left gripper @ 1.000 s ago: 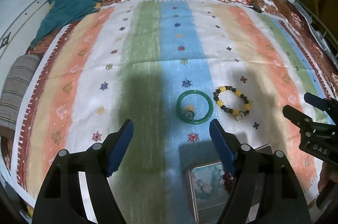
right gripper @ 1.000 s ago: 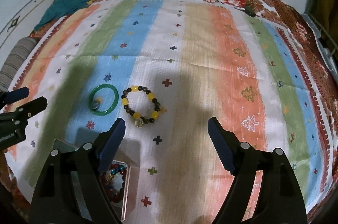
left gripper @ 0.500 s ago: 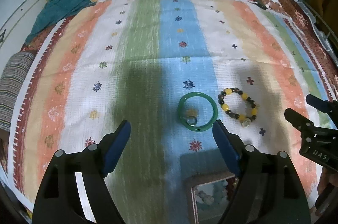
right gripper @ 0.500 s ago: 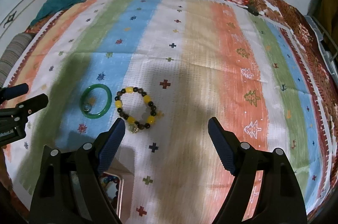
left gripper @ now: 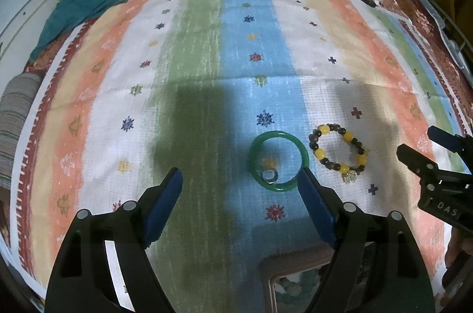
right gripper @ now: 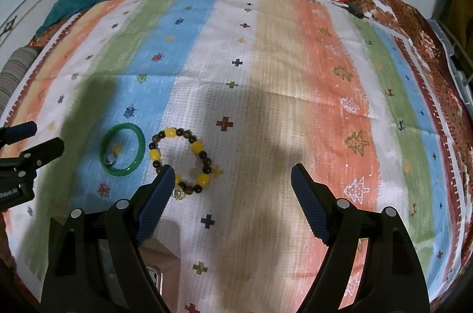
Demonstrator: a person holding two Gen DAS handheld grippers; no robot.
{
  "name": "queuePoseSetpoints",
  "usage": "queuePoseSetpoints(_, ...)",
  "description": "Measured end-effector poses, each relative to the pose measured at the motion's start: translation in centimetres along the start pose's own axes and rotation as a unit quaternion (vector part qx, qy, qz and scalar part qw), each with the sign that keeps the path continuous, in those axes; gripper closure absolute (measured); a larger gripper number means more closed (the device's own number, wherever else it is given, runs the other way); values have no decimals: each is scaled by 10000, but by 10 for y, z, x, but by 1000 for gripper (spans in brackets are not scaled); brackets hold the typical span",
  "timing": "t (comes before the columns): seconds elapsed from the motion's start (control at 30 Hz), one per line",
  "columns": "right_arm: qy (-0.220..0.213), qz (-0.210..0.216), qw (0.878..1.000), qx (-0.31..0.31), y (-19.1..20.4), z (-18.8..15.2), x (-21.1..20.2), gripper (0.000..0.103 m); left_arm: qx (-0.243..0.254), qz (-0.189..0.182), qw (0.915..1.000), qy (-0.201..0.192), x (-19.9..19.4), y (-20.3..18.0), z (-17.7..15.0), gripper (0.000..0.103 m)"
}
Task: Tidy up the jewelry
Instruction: 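Move the left tool toward the green bangle while the right tool nears the yellow-black bracelet, then close the left tool on the green bangle while the right tool grasps the yellow-black bracelet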
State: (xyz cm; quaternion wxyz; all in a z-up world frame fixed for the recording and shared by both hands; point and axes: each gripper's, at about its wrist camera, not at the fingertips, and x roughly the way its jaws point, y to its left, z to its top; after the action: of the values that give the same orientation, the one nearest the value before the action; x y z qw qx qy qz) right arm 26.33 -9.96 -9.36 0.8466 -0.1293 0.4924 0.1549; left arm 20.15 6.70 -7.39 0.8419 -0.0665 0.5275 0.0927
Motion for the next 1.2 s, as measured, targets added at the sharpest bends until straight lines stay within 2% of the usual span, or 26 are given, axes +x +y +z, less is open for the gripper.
queuePoseSetpoints(0.37,201,-96,9997,-54,0,4,21,22,204,112,9996,182,26,-8,13,23)
queuePoseSetpoints(0.53,243,-72,9997,-44,-2,8,28,22,354,71,9990,276,38,-14,17,23)
queuePoseSetpoints(0.9,498,12,9987,-129,1,12,53,22,262,-110,9983,503,60,-9,22,25)
queuePoseSetpoints(1.2,720,42,9971,-253,9,8,70,22,262,-101,9969,735,81,-5,19,39)
